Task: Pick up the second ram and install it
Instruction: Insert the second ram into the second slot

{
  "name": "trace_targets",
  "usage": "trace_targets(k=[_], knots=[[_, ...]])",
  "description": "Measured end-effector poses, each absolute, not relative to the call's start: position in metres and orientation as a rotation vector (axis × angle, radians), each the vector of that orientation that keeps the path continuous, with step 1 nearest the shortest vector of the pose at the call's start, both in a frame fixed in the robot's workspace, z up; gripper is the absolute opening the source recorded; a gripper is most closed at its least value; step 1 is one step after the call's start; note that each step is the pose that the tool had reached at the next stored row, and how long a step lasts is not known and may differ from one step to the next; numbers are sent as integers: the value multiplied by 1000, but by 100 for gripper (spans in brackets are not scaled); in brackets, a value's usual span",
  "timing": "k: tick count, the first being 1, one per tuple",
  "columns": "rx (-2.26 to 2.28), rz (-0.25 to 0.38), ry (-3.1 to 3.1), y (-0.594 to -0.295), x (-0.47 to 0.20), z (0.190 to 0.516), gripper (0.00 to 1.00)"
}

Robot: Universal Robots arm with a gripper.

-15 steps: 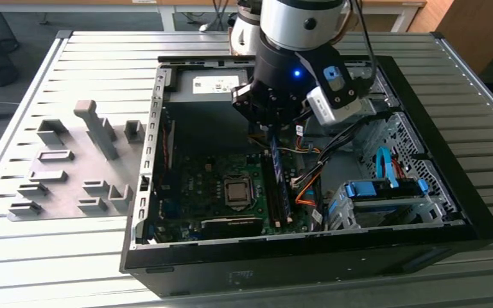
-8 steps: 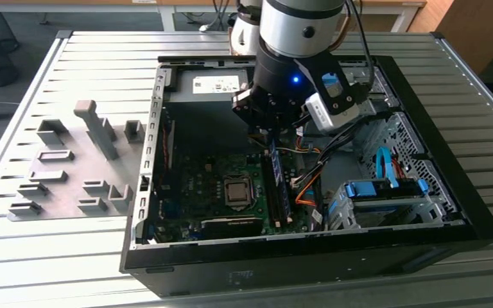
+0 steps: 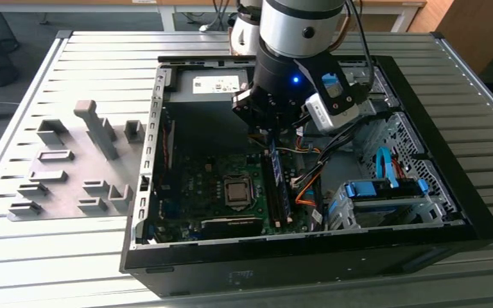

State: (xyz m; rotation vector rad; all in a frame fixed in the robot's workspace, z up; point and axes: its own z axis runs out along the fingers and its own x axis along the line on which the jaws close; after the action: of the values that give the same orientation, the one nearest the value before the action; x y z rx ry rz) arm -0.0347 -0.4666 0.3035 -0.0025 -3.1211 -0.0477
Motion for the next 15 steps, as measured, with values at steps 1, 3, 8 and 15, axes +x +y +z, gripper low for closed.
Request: trace_targets(k=[1,3,8,15], knots=[[-3,-48,-3121,-467,-35,303,15],[-3,-48,-3121,-467,-35,303,15],[-4,-48,-3121,-467,-33,298,15],[-18,-48,-3121,-468,-32,291,15]])
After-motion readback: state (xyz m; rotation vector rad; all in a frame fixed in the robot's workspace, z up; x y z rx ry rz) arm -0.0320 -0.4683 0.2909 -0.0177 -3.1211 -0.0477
